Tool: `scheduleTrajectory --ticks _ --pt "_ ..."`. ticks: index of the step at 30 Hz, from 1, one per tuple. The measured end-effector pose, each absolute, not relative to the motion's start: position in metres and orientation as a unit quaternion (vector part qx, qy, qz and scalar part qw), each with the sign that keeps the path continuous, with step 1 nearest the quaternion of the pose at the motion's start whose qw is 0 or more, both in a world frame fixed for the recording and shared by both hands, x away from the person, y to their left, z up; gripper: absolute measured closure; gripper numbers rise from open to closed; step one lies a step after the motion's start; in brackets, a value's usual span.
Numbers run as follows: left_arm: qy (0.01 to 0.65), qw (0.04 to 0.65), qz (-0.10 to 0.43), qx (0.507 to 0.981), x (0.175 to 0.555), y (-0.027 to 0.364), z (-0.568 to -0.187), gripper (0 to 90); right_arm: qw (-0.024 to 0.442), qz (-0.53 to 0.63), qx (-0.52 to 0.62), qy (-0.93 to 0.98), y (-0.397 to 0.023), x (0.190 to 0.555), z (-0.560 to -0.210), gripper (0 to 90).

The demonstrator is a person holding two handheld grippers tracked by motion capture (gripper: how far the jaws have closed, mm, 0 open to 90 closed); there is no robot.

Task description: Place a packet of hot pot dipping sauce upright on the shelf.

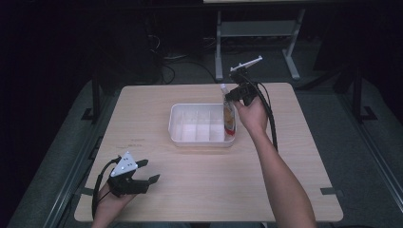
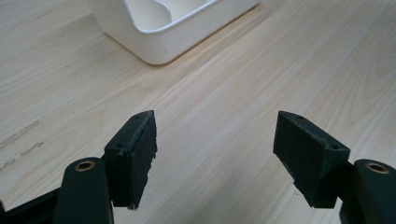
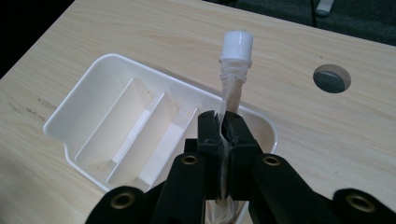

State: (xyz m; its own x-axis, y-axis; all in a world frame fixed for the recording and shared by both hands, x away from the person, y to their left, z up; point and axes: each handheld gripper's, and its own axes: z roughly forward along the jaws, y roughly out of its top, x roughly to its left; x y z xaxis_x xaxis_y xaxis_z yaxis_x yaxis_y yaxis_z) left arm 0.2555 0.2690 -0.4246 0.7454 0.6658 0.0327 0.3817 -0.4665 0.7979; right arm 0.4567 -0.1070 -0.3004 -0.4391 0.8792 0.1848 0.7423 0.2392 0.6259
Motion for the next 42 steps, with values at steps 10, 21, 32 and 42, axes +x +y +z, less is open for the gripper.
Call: scheduleTrajectory --ticks 10,21,32,42 --pt "0.314 0.412 0.173 0.838 0.256 0.269 -0.425 29.3 0.092 0.334 0.526 0.777 -0.108 0.459 -0.306 85.8" --pt "0.315 0.411 0.173 0.838 0.256 0.27 -0.425 29.2 0.086 0.335 0.531 0.774 -0.108 0.461 -0.312 85.7" --pt "0.315 0.409 0.174 0.839 0.257 0.27 -0.426 29.2 0.081 0.335 0.534 0.773 -0.108 0.462 -0.322 85.2" --pt "0.315 0.408 0.174 0.839 0.257 0.27 -0.426 29.1 0.073 0.333 0.535 0.773 -0.111 0.461 -0.326 83.7"
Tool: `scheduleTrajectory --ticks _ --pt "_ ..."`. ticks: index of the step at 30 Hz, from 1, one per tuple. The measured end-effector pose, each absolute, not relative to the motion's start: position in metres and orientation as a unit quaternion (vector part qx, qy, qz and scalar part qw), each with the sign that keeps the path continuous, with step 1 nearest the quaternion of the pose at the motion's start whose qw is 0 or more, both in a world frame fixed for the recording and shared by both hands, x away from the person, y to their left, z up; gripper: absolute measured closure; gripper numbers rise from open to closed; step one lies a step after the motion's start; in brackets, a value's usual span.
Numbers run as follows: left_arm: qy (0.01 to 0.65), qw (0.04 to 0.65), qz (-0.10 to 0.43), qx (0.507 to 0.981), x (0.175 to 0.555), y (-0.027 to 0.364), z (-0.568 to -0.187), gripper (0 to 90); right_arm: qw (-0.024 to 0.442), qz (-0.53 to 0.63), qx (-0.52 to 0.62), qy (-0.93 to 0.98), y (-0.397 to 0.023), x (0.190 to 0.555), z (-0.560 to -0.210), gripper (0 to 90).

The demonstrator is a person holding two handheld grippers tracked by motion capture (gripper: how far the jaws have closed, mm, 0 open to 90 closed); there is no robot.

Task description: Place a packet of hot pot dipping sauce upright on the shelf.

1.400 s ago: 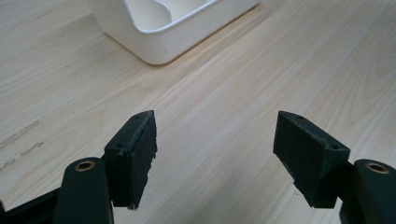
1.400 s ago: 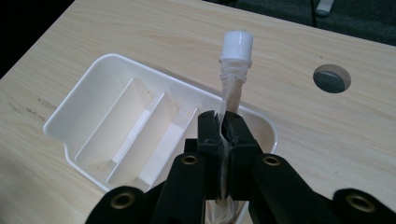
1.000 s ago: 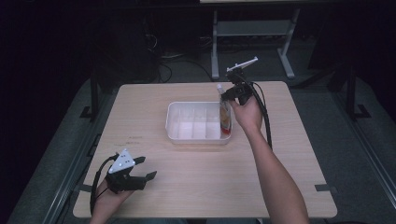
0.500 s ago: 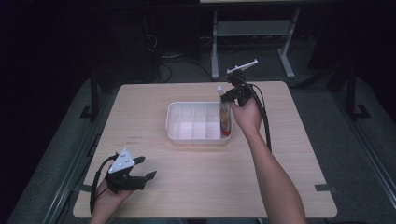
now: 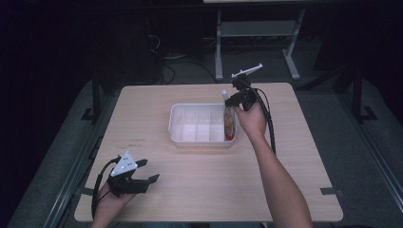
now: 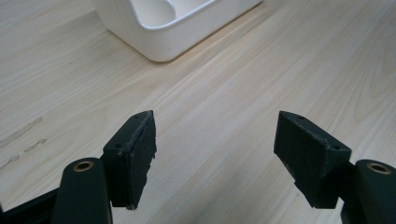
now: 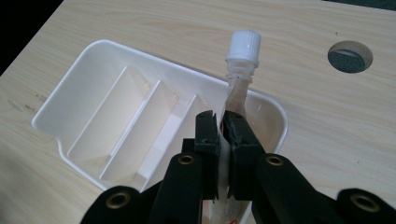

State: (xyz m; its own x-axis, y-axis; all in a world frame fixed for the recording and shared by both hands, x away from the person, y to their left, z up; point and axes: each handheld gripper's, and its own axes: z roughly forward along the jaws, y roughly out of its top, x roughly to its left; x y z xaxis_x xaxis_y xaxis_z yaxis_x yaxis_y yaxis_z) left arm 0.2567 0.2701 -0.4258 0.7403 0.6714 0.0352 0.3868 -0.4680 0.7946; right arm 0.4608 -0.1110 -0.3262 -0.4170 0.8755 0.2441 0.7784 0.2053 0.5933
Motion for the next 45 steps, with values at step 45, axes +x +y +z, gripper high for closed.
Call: scheduleTrajectory --ticks 45 --pt "0.316 0.407 0.176 0.839 0.257 0.27 -0.426 28.8 0.053 0.333 0.517 0.787 -0.121 0.453 -0.322 74.7"
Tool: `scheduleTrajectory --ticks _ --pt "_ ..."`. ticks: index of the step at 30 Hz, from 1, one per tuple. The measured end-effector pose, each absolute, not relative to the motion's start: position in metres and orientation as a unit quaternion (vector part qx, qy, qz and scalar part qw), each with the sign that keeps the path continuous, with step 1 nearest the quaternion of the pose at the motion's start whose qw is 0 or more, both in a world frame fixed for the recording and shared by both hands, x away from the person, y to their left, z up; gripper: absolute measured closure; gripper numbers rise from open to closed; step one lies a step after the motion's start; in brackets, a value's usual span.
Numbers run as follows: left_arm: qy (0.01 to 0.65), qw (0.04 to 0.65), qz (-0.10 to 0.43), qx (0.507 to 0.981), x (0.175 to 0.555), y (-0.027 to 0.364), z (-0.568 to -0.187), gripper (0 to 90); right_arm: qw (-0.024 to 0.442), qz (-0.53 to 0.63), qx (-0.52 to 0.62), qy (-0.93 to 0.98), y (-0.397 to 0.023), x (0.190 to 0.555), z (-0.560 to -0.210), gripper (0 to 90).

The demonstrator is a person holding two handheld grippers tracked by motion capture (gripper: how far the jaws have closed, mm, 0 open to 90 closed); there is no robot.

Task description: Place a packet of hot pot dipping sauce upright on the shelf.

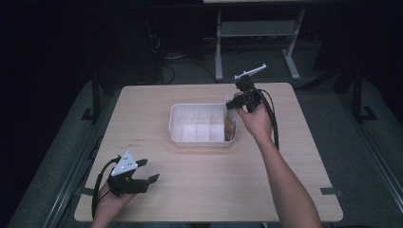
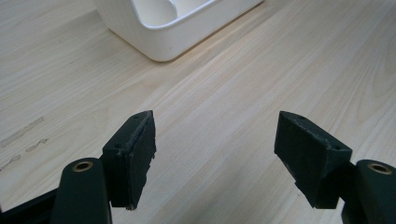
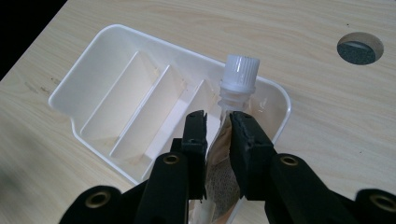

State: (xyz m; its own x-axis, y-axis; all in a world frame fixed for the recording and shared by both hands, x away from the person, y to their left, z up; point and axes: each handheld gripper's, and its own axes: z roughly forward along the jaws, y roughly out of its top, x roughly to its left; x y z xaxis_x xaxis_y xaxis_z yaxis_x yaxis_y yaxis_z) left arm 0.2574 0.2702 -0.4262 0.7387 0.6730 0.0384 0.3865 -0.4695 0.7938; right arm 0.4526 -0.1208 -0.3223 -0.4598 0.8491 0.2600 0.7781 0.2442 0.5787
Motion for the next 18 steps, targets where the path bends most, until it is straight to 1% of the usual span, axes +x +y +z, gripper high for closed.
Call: scheduleTrajectory --ticks 6,11,18 --pt "0.316 0.407 0.177 0.839 0.2575 0.2705 -0.4259 28.8 0.047 0.337 0.514 0.787 -0.1221 0.4511 -0.3226 72.4" --pt "0.316 0.408 0.178 0.838 0.2577 0.2709 -0.4259 28.6 0.04 0.345 0.51 0.787 -0.1237 0.4489 -0.3227 68.7" --pt "0.318 0.408 0.179 0.837 0.2581 0.2709 -0.4261 28.2 0.04 0.357 0.499 0.788 -0.1251 0.4427 -0.3161 65.7"
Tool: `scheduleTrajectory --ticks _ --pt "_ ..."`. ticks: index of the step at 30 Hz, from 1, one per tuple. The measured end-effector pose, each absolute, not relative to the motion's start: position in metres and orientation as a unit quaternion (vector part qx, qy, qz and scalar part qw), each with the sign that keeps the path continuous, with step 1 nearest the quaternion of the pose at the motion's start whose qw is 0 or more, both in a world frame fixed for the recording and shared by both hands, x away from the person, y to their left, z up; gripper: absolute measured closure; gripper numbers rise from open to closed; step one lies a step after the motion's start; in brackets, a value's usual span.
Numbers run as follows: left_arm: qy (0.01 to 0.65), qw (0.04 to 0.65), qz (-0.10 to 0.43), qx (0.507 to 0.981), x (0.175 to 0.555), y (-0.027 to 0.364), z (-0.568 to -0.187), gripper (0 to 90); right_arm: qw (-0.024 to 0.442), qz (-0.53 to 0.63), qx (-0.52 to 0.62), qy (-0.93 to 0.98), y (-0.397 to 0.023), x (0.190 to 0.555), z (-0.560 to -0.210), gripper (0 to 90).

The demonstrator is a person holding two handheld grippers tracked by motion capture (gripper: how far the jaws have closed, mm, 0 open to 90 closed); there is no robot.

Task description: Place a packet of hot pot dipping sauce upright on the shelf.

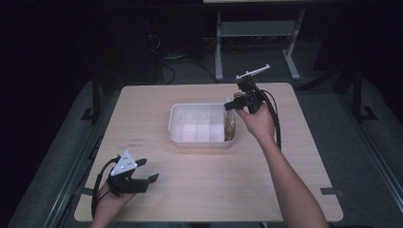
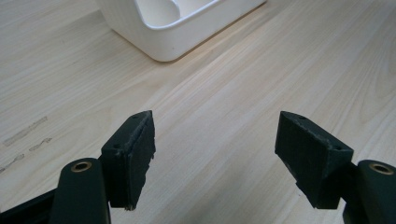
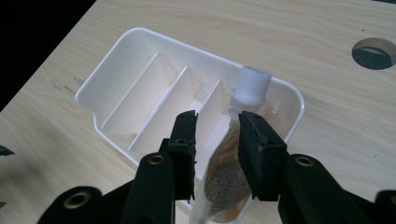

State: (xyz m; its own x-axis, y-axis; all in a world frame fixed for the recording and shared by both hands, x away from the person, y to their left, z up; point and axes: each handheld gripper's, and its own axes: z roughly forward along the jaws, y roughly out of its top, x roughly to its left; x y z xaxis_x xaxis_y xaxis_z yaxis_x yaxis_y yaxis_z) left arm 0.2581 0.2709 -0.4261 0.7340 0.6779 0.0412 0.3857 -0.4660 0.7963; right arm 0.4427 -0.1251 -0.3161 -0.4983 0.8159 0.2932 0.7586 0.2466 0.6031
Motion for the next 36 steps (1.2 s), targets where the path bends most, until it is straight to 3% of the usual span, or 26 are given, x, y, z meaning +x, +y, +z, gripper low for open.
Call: scheduleTrajectory --ticks 36 --pt "0.32 0.405 0.18 0.837 0.258 0.271 -0.426 27.5 0.007 0.393 0.465 0.794 -0.169 0.39 -0.322 58.1"
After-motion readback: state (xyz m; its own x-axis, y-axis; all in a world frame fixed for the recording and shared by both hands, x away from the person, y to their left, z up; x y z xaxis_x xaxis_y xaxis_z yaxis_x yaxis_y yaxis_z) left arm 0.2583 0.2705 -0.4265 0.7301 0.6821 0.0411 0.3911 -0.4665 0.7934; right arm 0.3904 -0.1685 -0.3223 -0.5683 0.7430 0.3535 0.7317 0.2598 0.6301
